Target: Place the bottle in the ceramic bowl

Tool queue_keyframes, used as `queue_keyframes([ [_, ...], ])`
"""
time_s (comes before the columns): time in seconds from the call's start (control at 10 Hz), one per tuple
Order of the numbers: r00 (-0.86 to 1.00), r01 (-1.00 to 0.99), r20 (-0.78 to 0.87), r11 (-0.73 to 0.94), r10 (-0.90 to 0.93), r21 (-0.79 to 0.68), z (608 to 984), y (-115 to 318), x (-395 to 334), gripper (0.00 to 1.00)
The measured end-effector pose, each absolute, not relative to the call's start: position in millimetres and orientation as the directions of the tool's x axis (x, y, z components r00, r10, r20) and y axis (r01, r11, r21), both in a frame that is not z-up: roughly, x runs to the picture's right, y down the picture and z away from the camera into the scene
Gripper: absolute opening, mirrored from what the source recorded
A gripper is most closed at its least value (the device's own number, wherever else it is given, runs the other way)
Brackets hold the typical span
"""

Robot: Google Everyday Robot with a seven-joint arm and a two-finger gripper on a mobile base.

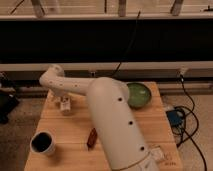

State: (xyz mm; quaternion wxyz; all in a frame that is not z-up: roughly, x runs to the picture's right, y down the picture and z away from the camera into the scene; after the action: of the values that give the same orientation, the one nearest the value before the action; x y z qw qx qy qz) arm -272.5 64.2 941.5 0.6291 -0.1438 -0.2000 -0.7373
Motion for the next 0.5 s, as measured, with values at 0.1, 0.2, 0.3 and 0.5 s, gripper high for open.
queue_keyframes([
  [0.1,-0.172,0.985,0.474,-0.151,-0.863,0.082,945,66,-275,0.55],
  [0.2,-0.170,0.985,0.483,-0.164,-0.859,0.055,948,67,-277,0.47],
  [0.3,-0.163,0.985,0.497,-0.172,-0.852,0.028,950,67,-279,0.37],
  [0.5,-0.123,0.986,0.529,-0.165,-0.840,-0.033,957,65,-275,0.14],
])
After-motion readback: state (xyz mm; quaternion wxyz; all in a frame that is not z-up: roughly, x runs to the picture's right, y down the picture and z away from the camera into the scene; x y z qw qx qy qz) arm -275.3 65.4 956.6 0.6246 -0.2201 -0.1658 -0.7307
